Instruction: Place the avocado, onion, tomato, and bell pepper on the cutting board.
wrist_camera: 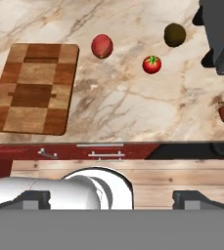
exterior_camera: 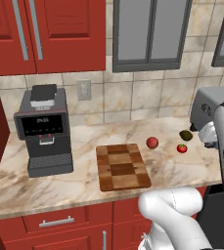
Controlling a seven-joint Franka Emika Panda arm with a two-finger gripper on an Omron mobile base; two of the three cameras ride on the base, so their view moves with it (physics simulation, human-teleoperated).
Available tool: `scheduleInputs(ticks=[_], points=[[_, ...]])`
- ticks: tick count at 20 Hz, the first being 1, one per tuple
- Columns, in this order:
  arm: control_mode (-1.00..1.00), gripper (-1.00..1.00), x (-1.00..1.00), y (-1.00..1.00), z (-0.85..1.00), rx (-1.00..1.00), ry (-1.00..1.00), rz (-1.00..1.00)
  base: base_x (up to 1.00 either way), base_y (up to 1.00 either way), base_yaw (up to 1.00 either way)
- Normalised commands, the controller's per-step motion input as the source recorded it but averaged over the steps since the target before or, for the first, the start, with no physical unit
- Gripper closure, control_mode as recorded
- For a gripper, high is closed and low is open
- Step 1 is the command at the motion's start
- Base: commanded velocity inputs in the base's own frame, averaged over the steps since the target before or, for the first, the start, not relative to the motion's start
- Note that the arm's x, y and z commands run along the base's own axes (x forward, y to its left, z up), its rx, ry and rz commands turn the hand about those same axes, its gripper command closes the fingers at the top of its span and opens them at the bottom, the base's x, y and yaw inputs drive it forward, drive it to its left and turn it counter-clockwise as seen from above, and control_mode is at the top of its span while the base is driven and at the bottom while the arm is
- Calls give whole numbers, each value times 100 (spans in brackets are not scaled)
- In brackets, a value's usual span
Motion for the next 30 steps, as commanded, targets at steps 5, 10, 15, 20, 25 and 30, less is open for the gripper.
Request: scheduleInputs(ticks=[5,10,15,20,25,30], points=[[-100,-100,-11,-76,0,0,3,-3,0,0,0],[-100,-100,0,-62,0,0,9,-3,0,0,0],[-100,-100,9,-40,-9,-4,9,-3,0,0,0],[-100,-100,13,-29,-18,-7,0,0,0,0,0],[-100,-100,13,-20,-26,-7,0,0,0,0,0],[-100,-100,12,-20,-28,-7,0,0,0,0,0]])
